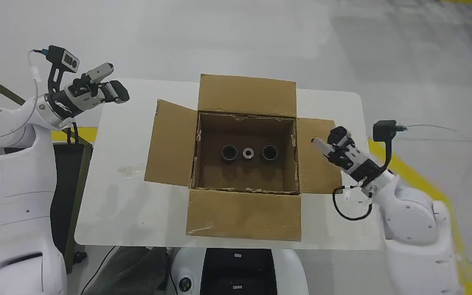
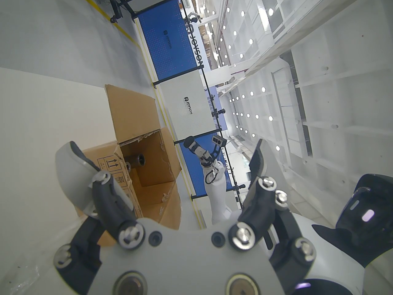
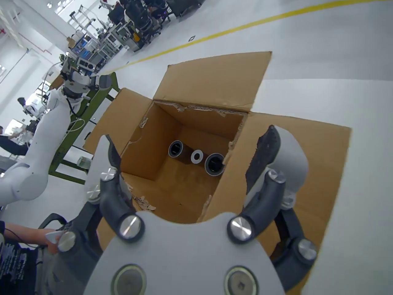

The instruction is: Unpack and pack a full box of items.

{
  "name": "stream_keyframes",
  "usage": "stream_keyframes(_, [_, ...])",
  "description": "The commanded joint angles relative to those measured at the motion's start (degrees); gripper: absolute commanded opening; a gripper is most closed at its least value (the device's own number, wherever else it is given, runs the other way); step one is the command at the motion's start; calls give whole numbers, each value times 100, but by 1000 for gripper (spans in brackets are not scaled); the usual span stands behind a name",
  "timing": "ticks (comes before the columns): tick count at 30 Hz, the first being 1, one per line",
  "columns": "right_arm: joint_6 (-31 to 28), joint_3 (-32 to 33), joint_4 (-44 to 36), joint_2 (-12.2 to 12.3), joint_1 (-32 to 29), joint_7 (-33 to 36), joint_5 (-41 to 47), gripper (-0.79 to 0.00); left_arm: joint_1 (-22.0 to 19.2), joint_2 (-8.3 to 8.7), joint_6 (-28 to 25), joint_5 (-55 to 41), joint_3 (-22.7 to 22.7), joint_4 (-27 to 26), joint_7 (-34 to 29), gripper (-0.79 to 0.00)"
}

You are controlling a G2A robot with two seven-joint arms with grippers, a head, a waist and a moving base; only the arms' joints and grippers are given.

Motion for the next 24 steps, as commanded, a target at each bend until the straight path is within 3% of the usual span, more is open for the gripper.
stream_keyframes(1, [-20,150,65,19,-71,-32,130,0,0,0,0,0,0,0,0,0])
stream_keyframes(19, [-61,680,1032,145,-323,-195,580,0,0,0,0,0,0,0,0,0])
stream_keyframes(24, [-29,592,1210,184,-261,172,762,0,0,0,0,0,0,0,0,0])
